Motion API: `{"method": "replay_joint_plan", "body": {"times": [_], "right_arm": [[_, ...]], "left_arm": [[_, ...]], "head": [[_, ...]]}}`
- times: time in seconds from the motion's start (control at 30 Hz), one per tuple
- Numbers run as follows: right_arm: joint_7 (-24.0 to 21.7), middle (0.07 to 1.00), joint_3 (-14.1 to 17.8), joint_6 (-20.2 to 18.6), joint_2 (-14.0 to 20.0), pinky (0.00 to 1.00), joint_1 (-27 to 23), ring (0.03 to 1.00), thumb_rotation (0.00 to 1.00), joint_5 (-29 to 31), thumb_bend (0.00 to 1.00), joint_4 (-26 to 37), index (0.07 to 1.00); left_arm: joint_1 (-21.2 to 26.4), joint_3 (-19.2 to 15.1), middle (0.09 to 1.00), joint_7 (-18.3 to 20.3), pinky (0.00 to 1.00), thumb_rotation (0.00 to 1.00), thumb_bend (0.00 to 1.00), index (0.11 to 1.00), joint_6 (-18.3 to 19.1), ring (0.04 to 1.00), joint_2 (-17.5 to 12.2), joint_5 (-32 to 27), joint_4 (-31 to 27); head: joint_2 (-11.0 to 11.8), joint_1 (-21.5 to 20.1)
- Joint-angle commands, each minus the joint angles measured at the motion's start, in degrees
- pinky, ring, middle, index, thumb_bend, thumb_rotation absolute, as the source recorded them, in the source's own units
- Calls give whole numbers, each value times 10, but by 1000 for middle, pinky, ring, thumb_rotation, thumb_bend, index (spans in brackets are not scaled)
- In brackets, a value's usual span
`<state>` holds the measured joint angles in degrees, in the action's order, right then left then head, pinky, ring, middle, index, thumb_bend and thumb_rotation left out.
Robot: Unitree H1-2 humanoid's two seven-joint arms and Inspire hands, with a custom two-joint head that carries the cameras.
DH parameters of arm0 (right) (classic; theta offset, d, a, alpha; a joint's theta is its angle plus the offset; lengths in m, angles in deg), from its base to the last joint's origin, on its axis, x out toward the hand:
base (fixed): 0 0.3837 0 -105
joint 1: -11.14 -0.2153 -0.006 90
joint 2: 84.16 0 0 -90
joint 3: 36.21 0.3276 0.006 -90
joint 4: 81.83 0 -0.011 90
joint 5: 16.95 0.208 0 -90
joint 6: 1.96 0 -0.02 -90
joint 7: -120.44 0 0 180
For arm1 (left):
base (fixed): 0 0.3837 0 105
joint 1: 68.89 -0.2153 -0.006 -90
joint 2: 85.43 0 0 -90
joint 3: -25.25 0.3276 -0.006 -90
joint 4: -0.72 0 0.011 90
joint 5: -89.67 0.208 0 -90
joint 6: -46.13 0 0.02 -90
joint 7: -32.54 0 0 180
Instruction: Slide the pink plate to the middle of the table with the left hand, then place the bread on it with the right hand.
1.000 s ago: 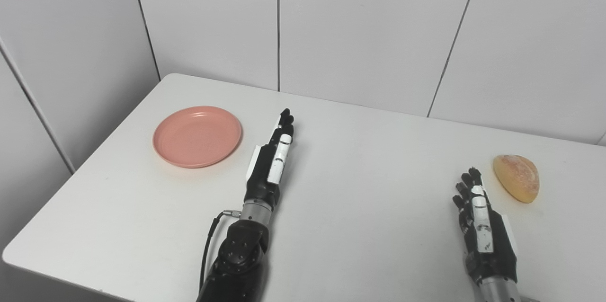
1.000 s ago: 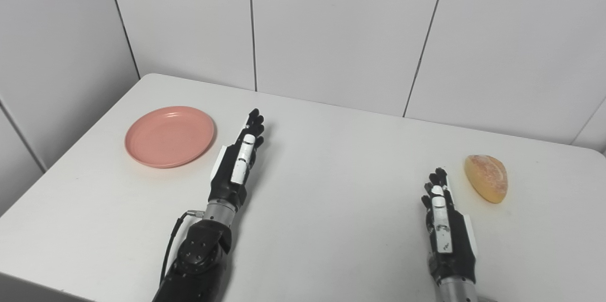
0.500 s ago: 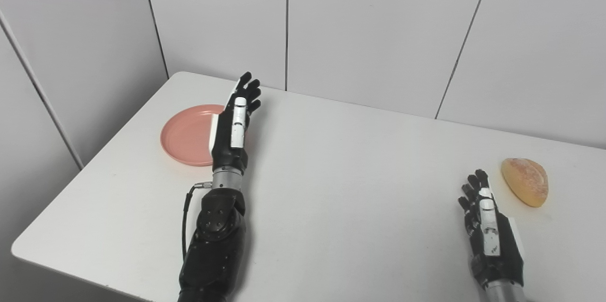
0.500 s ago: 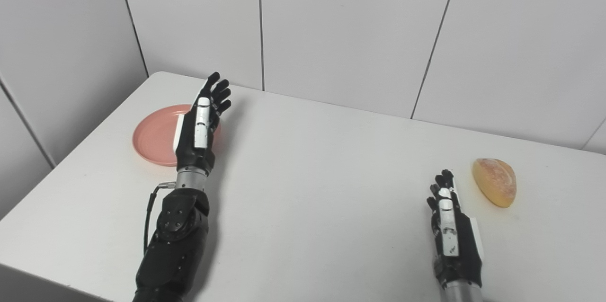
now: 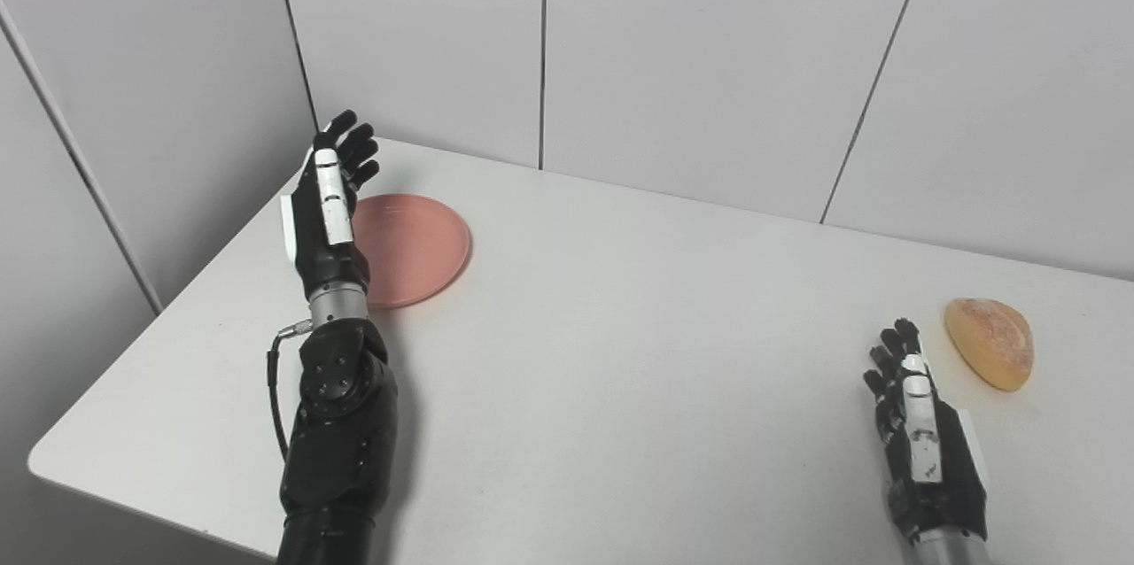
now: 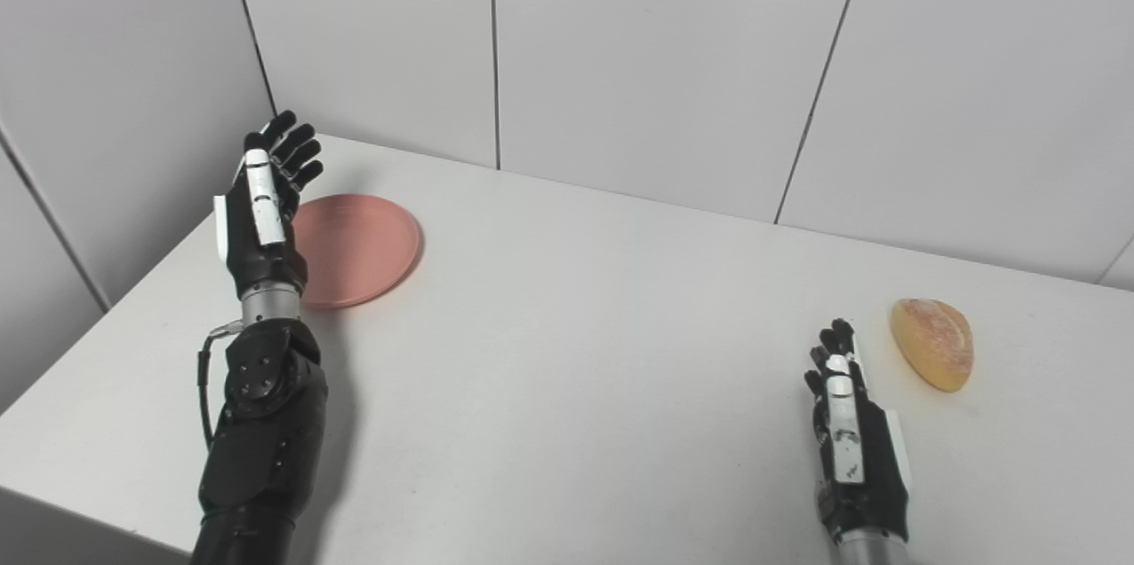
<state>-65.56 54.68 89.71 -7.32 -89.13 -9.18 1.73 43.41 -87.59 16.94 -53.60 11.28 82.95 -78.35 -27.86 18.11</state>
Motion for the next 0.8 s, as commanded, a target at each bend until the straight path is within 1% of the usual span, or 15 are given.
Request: {"method": "replay_joint_plan", "body": {"times": [0.0, 0.13, 0.23, 0.33, 0.47, 0.57, 0.67, 0.77], "right_arm": [[-4, 1000, 5, 34, 4, 1000, 8, 1000, 952, 1, 559, -2, 1000], [-7, 1000, 4, 24, 7, 1000, 8, 1000, 956, 4, 567, 2, 1000], [-6, 1000, 4, 21, 6, 1000, 8, 1000, 956, 6, 561, 3, 1000], [-10, 1000, 3, 25, 9, 1000, 8, 1000, 961, 6, 573, 2, 1000], [-11, 1000, 2, 23, 8, 1000, 11, 1000, 959, 5, 569, 9, 1000], [-13, 1000, 1, 25, 10, 1000, 13, 1000, 979, 3, 548, 13, 1000], [-11, 1000, 1, 28, 9, 1000, 14, 1000, 974, 1, 549, 14, 1000], [-9, 1000, 0, 25, 7, 1000, 16, 1000, 977, -3, 549, 19, 1000]], "left_arm": [[22, -4, 774, -12, 797, 1000, 549, 753, -9, 791, -21, 10, -6], [16, -17, 784, -26, 815, 1000, 545, 772, -18, 802, -40, 12, 7], [15, -25, 783, -36, 809, 1000, 530, 777, -33, 799, -54, 16, 24], [10, -26, 781, -49, 808, 1000, 516, 776, -33, 797, -67, 35, 38], [6, -28, 806, -56, 845, 1000, 512, 800, -26, 820, -74, 41, 53], [5, -30, 814, -59, 843, 1000, 499, 806, -23, 825, -78, 36, 67], [4, -29, 818, -57, 838, 1000, 493, 809, -25, 826, -83, 32, 85], [7, -28, 827, -52, 860, 1000, 493, 815, -25, 840, -83, 24, 105]], "head": [[-1, 0], [0, 0], [0, 1], [-1, 4], [-1, 5], [-2, 5], [-2, 6], [-3, 4]]}}
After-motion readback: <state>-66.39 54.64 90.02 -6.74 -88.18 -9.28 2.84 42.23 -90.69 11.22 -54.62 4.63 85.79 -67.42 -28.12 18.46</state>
